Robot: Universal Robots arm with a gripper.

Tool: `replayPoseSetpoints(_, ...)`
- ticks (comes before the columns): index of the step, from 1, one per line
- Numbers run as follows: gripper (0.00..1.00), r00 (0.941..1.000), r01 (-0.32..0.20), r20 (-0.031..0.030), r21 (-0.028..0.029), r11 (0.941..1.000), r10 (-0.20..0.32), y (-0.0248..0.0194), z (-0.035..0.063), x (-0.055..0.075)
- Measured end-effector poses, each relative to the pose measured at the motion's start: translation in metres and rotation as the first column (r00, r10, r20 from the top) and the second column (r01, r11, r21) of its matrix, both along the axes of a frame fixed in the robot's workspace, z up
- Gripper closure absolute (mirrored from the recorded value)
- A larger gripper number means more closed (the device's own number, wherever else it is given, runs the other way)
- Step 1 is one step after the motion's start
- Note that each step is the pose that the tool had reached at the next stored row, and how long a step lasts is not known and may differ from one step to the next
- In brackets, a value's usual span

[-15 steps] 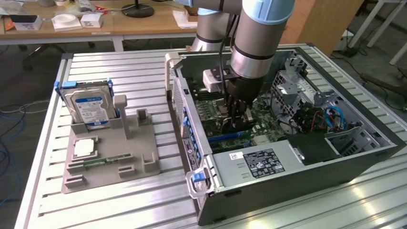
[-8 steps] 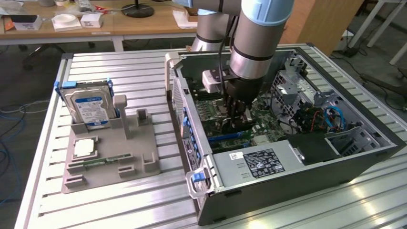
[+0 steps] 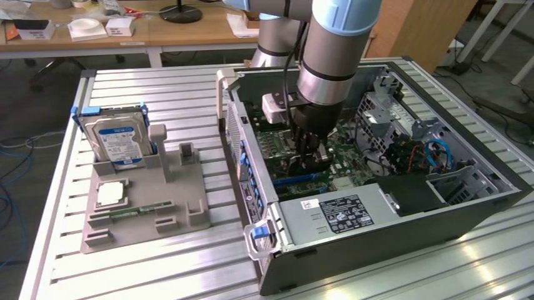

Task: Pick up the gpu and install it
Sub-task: 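Insert the gpu into the slot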

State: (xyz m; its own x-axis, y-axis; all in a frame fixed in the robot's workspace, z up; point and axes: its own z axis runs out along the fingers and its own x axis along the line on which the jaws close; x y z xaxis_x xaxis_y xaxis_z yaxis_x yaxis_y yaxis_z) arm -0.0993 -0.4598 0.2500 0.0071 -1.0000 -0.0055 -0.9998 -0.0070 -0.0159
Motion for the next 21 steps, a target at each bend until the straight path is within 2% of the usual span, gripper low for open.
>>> replayPoseSetpoints(10, 0.73, 1.0000, 0.000, -0.0001, 0.0004, 1.0000, 0.000, 0.0000, -0.0021, 0.0000)
replayPoseSetpoints(17, 0.73, 1.0000, 0.000, 0.0060, 0.0007, 1.0000, 0.000, 0.0008, -0.0011, 0.0001)
replayPoseSetpoints(21, 0.73, 1.0000, 0.000, 0.0064, 0.0006, 1.0000, 0.000, 0.0009, 0.0020, 0.0000)
